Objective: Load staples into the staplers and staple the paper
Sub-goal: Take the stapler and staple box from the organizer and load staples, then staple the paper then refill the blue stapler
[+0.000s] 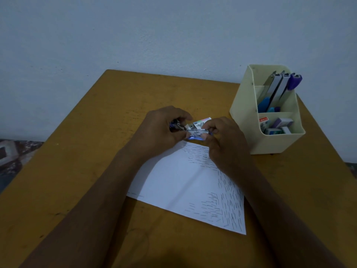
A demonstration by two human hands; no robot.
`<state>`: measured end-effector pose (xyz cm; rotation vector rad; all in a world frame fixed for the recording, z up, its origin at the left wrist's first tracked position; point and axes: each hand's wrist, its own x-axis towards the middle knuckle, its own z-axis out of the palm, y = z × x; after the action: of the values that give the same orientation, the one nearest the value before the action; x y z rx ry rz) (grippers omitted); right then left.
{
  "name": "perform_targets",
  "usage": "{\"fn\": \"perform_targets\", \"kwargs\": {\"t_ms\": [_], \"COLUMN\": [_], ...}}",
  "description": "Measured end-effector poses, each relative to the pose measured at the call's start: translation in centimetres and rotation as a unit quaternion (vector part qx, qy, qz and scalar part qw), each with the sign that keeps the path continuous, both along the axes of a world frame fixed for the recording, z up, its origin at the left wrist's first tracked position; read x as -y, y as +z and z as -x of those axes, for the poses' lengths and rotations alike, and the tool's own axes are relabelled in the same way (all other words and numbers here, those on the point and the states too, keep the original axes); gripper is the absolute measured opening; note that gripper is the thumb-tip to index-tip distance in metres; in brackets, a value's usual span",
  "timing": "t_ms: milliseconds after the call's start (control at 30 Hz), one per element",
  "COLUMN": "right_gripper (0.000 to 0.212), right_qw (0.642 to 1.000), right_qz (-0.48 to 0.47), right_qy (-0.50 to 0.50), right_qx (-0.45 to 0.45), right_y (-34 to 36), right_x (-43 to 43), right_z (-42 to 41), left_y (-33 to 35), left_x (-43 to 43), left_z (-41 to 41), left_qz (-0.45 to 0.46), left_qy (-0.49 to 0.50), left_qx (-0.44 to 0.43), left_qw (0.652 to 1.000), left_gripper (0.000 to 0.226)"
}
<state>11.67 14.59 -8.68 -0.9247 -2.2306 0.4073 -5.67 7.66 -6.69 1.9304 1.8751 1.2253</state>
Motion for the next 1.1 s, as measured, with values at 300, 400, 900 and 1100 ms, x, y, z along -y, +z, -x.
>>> {"fn": "perform_targets", "kwargs": {"t_ms": [300,400,900,1100], "right_gripper": [0.021,0.020,0.069,0.048], "right_qw": [0.999,0.998,0.977,0.981], "right_qz": [0.015,0.021,0.012,0.105], "right_qy": [0.016,0.028,-0.006,-0.011], "right_qx": [-0.024,-0.042,0.211,0.161], "right_y": [0.0,0.2,1.0,1.4], "right_x": [0.2,0.4,2.6,2.8], "right_z": [0.3,0.3,0.8,1.1], "left_y": [0.2,0.2,0.4,0.5], "left_x": [0.0,0.1,0.3,0.3], "left_z": [-1.0,-1.1,1.7,1.9], "left_qz": [0.040,0.049,0.050,0.056], "left_qy": [-0.030,-0.042,0.030,0.041], "left_qx": [0.118,0.079,0.091,0.091], "left_qw": [0.992,0.995,0.994,0.993], "left_gripper": [0.034,0.028,0.019,0.004]}}
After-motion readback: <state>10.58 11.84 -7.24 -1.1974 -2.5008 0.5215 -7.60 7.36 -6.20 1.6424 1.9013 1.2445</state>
